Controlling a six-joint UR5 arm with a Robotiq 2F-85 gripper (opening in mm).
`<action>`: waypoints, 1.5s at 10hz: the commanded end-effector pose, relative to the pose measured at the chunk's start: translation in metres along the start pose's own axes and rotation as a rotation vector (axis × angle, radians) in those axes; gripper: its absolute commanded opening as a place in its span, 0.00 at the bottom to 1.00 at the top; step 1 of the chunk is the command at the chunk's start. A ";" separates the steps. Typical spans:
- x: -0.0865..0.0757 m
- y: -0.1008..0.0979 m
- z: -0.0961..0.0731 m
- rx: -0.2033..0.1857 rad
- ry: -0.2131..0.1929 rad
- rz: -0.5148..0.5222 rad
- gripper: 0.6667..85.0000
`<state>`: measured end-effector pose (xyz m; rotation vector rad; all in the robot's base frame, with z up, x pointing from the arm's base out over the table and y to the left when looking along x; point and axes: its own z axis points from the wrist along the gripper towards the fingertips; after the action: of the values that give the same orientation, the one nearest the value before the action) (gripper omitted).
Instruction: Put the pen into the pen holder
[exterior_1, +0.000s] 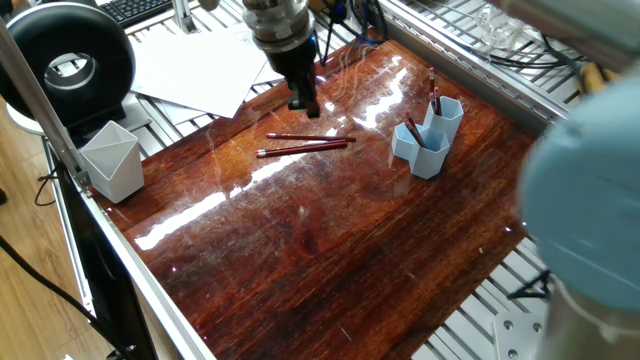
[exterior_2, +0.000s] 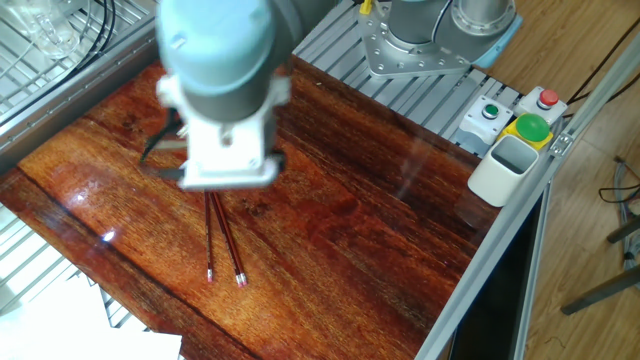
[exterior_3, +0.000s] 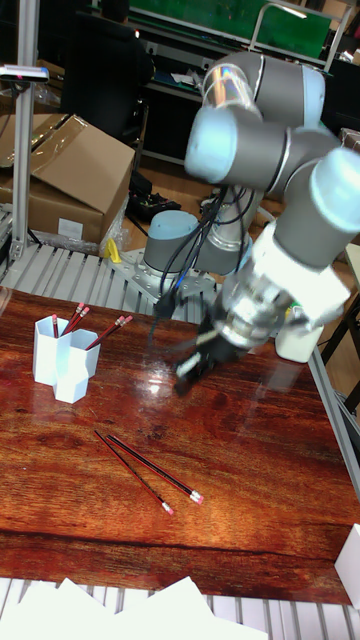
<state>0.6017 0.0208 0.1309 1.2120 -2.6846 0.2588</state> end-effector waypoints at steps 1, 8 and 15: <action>-0.032 -0.043 0.005 0.071 -0.037 -0.114 0.00; -0.003 -0.014 0.005 -0.028 0.073 0.146 0.00; -0.068 -0.074 0.051 -0.029 0.059 0.028 0.16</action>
<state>0.6703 0.0132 0.0881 1.1164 -2.6609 0.2503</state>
